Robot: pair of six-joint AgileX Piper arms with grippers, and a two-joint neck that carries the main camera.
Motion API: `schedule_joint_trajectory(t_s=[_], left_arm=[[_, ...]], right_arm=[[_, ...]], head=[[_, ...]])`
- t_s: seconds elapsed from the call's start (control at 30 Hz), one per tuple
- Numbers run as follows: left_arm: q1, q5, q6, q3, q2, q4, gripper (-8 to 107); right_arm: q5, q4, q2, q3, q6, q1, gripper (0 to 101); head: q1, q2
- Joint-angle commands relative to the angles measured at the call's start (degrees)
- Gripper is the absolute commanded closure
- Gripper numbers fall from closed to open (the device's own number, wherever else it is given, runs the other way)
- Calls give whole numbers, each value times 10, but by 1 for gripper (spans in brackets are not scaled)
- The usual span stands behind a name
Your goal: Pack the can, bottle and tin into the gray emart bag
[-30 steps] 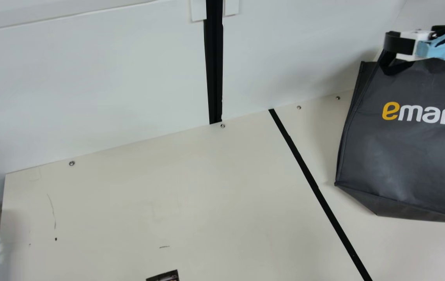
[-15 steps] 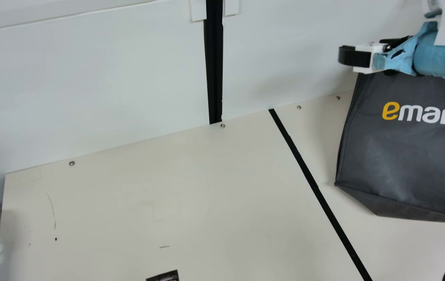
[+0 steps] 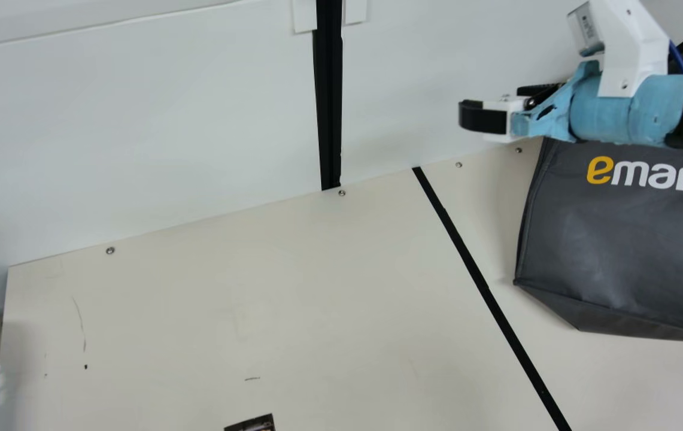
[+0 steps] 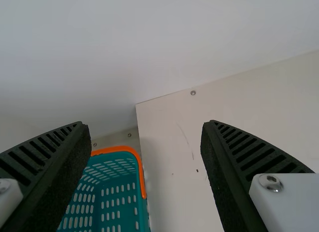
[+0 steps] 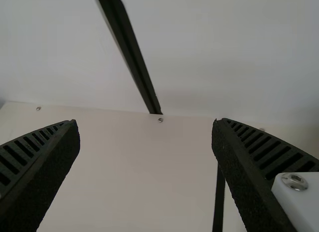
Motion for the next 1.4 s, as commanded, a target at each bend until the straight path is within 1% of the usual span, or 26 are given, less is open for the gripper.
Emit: schedule_joint_trajectory(t_s=[0.0, 0.2, 0.4, 0.53, 0.73, 0.97, 1.1, 1.13, 1.2, 1.27, 1.37], left_arm=[[0, 0, 0, 0, 0, 0, 9], [0, 0, 0, 0, 0, 0, 9], [0, 0, 0, 0, 0, 0, 9], [0, 0, 0, 0, 0, 0, 9], [0, 0, 0, 0, 0, 0, 9], [0, 0, 0, 0, 0, 0, 9], [0, 0, 0, 0, 0, 0, 9], [0, 0, 0, 0, 0, 0, 9], [0, 0, 0, 0, 0, 0, 9], [0, 0, 0, 0, 0, 0, 9], [0, 0, 0, 0, 0, 0, 9]], right_arm=[[-6, -6, -7, 21, 2, 18, 10], [-27, -32, -30, 66, 12, 62, 10], [-55, -82, -53, 107, 22, 104, 10], [-81, -136, -67, 131, 31, 131, 10], [-124, -234, -86, 163, 57, 170, 10], [-168, -346, -100, 191, 103, 214, 10], [-187, -394, -104, 203, 135, 235, 10], [-181, -359, -104, 202, 122, 230, 10], [-186, -383, -105, 203, 135, 235, 10], [-186, -392, -105, 204, 135, 236, 10], [-186, -394, -105, 204, 135, 236, 10]], head=[[-13, 0], [-13, 0], [-13, 0], [-13, 0], [-13, 0], [-13, 0], [-13, 0], [-13, 0], [-13, 0], [-13, 0], [-13, 0]])
